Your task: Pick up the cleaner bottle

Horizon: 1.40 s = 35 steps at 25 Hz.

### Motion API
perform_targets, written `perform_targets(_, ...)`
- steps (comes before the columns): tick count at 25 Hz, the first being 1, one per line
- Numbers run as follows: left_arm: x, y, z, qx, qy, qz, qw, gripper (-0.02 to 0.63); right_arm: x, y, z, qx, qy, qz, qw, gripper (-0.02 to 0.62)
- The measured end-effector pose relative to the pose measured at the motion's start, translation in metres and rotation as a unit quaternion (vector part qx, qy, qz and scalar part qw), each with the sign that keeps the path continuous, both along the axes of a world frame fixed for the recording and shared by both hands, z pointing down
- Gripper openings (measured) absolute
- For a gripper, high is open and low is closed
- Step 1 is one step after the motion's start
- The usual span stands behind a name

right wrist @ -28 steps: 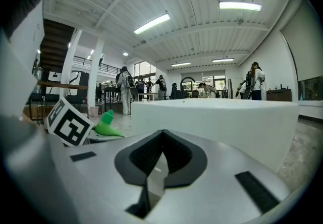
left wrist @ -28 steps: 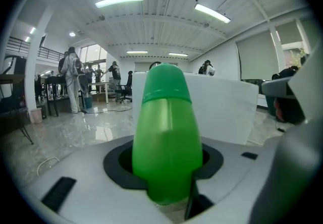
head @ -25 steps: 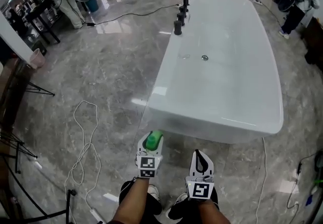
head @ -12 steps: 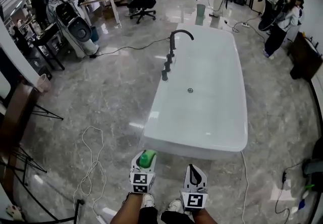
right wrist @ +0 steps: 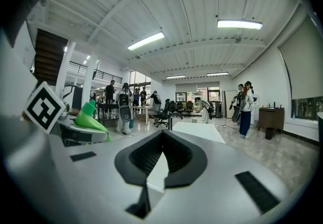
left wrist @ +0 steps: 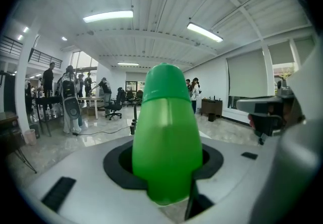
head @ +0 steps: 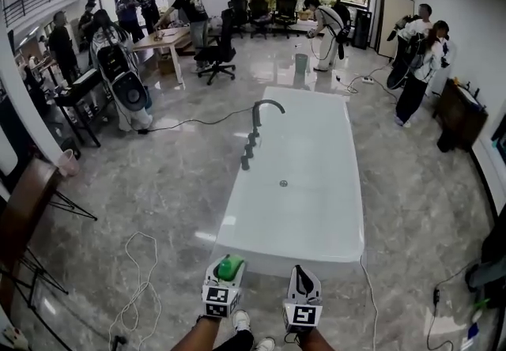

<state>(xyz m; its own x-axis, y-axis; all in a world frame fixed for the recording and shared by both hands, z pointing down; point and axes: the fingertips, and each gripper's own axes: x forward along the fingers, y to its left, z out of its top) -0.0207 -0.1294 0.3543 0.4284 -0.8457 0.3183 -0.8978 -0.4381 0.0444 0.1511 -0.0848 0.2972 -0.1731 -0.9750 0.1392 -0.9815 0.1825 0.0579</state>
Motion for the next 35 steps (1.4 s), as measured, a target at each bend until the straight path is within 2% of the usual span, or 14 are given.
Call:
perform_targets(5,-0.004,-0.006,-0.018,-0.011,-0.001,0.011,0.9999,0.189,0.006,-0.010,-0.009,0.005,0.008,0.020,1.000,0.017)
perform_targets(10,-0.007,-0.025,-0.037,0.011,0.014,0.037,0.9992,0.189,0.006,-0.022,-0.024,0.016,0.026,0.036,0.999,0.017)
perform_targets(13,-0.005,-0.034,-0.044,0.012,0.011,0.044,0.9989,0.189,0.005,-0.027,-0.030,0.021,0.028,0.049,0.998,0.017)
perform_targets(20,-0.006,-0.052,-0.059,0.023,0.018,0.039,0.9988,0.189,0.000,-0.039,-0.045,0.036,0.032,0.051,0.998,0.017)
perform_targets(28,0.000,-0.044,-0.060,0.029,0.019,0.033,0.9988,0.189,0.005,-0.042,-0.048,0.040,0.044,0.048,0.997,0.016)
perform_targets(35,0.037,-0.042,-0.074,0.039,0.019,0.033,0.9985,0.189,0.041,-0.043,-0.058,0.036,0.043,0.047,0.997,0.016)
